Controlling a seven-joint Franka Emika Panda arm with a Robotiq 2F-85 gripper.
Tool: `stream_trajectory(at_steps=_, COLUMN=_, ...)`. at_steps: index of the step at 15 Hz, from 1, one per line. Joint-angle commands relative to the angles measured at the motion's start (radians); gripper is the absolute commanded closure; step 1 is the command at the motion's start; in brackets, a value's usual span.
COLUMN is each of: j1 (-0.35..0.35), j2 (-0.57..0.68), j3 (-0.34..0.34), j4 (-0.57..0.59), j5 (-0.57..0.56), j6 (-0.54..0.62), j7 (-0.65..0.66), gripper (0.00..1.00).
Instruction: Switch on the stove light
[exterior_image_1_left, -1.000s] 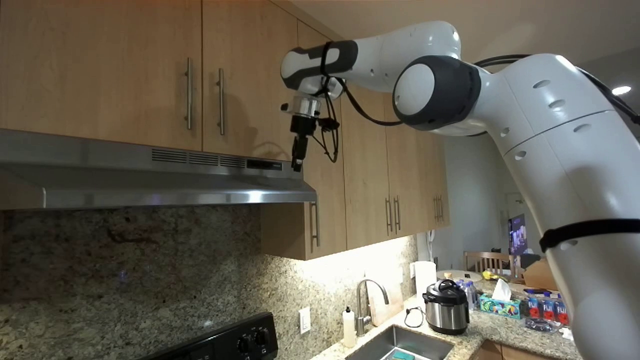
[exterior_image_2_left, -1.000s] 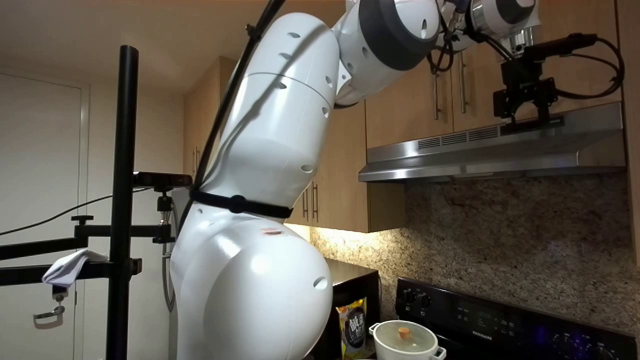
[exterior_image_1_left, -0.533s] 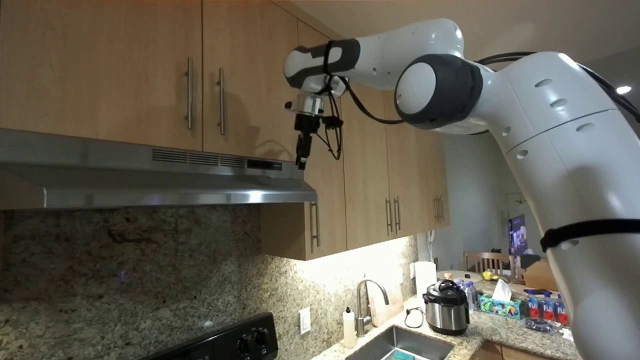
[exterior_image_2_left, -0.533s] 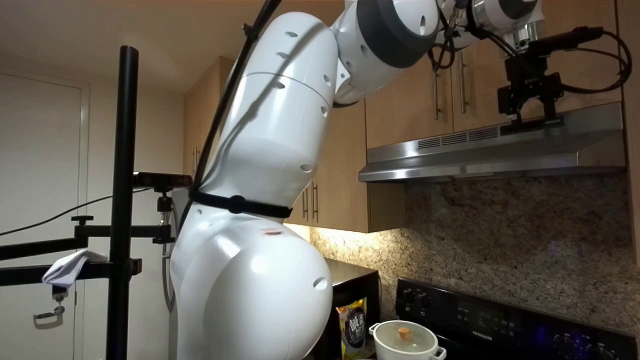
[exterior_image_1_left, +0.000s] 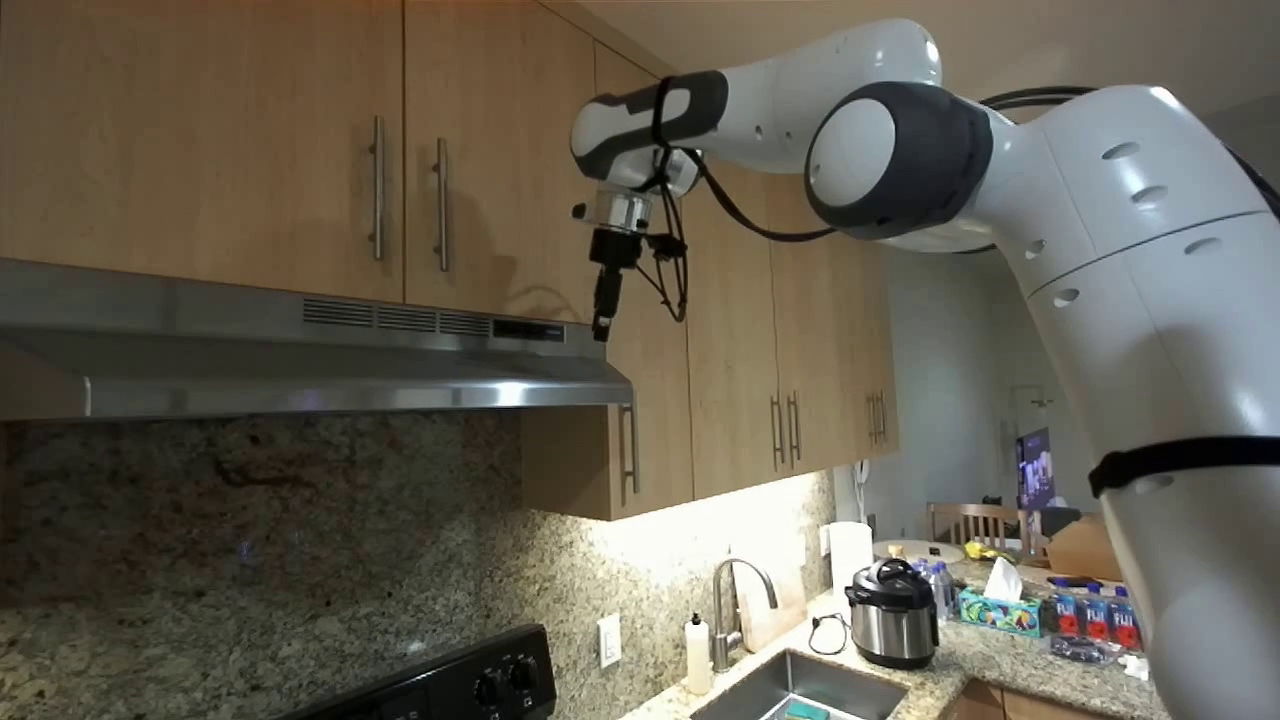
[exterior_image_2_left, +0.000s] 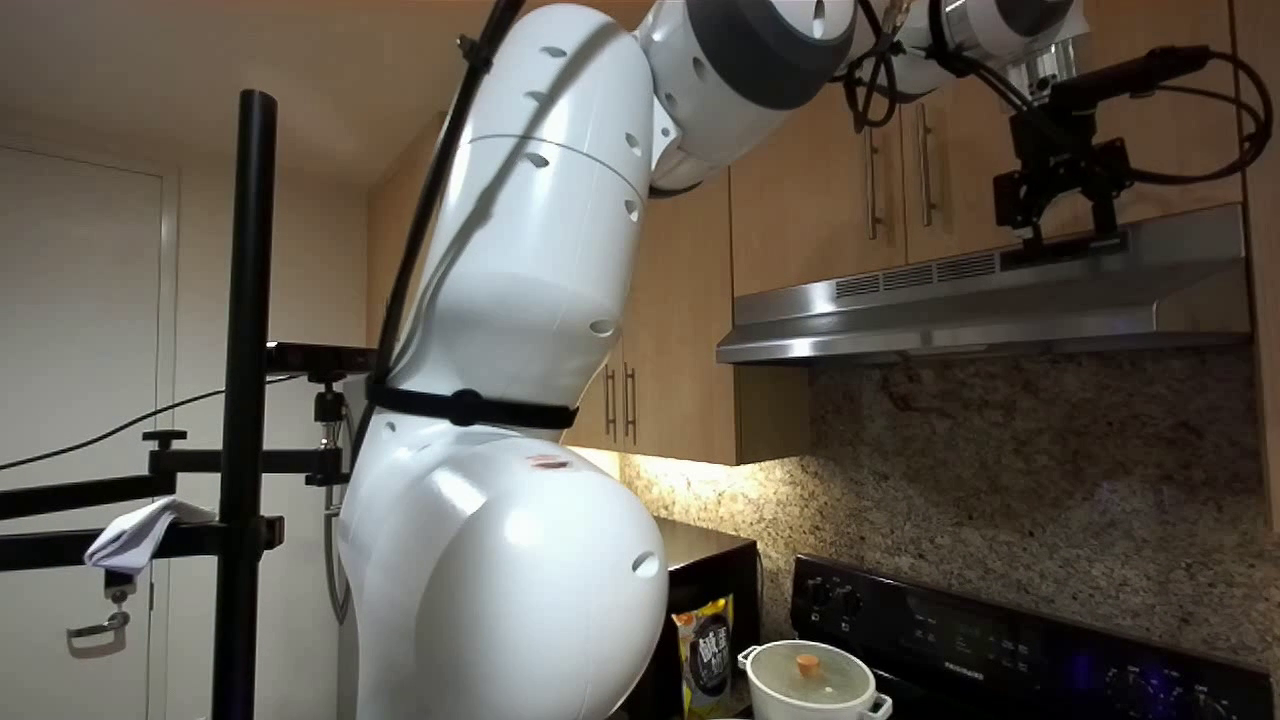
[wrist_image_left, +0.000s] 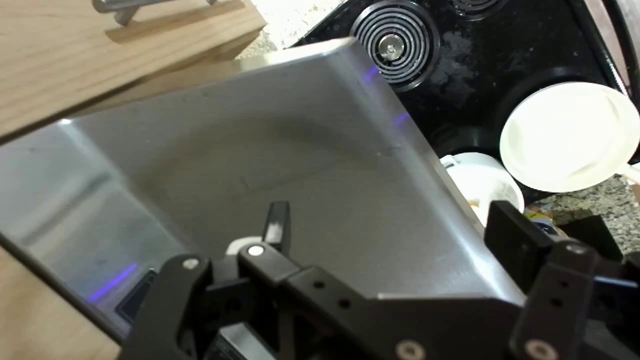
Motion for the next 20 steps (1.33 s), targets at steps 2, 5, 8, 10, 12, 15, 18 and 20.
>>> stream_trajectory(at_steps=2, j1=0.052, j2=0.043, j3=0.028, j4=0.027, j5=-0.025, j6=-0.010, j7=-0.003, gripper=0.00)
stream_trajectory(at_steps=5, j1=0.085, j2=0.082, j3=0.035, j4=0.067, j5=-0.028, j6=0.004, j7=-0.006, gripper=0.00)
stream_trajectory(at_steps=8, j1=0.097, j2=0.131, j3=0.030, j4=0.132, j5=-0.017, j6=0.005, j7=-0.008, gripper=0.00)
stream_trajectory(at_steps=10, j1=0.099, j2=0.167, j3=0.024, j4=0.184, j5=-0.023, j6=-0.001, j7=-0.003, gripper=0.00)
stream_trajectory(at_steps=12, j1=0.097, j2=0.206, j3=0.013, j4=0.240, j5=-0.029, j6=-0.001, j7=0.014, gripper=0.00)
stream_trajectory(at_steps=15, j1=0.096, j2=0.252, j3=-0.014, j4=0.317, j5=-0.038, j6=-0.014, j7=0.031, gripper=0.00)
stream_trajectory(at_steps=18, j1=0.091, j2=0.279, j3=-0.049, j4=0.371, j5=-0.056, j6=-0.041, j7=0.043, gripper=0.00)
stream_trajectory(at_steps=20, j1=0.089, j2=0.289, j3=-0.067, j4=0.396, j5=-0.055, j6=-0.047, j7=0.049, gripper=0.00)
